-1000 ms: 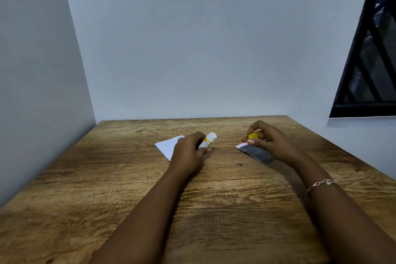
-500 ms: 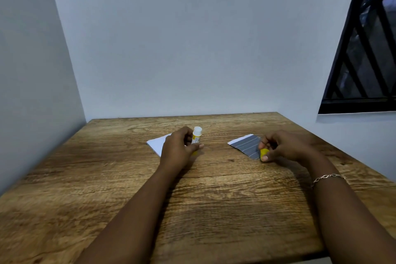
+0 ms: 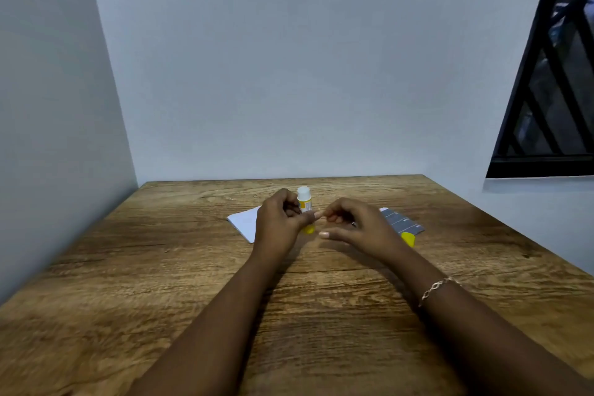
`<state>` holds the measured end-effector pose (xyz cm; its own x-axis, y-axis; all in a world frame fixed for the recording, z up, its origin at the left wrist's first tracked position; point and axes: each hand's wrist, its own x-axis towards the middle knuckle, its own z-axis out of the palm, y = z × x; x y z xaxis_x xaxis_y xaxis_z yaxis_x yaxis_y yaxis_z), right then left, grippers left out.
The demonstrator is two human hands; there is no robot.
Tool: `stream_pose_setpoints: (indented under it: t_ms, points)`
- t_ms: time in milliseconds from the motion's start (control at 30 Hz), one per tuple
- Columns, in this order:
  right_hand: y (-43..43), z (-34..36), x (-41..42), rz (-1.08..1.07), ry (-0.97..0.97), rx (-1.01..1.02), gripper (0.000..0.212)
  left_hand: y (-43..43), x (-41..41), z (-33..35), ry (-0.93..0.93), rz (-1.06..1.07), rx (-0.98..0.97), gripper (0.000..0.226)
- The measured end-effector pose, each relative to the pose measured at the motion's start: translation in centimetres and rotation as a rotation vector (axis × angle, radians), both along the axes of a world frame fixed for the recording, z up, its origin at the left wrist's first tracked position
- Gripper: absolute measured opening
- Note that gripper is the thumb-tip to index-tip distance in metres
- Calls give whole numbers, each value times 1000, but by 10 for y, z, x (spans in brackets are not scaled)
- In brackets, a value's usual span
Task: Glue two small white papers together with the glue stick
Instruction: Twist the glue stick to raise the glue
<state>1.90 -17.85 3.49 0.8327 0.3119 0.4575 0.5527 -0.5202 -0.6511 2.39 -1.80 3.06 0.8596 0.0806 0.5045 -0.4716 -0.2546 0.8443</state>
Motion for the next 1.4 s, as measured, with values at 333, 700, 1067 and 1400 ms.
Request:
stream_pose_setpoints:
  t_ms: [333, 700, 1067, 1400]
  points:
    - [24, -11, 0, -22, -12, 151, 26, -6, -2, 2, 93, -92, -220, 38]
    - [21, -15, 8, 267, 273, 340, 10, 3, 1, 6, 100, -187, -215, 18]
    - [39, -11, 8, 105, 119, 451, 18, 0, 1, 10, 88, -136, -293, 32]
    - [35, -3, 25, 355, 434, 621, 18, 18, 10, 13, 130, -191, -292, 26]
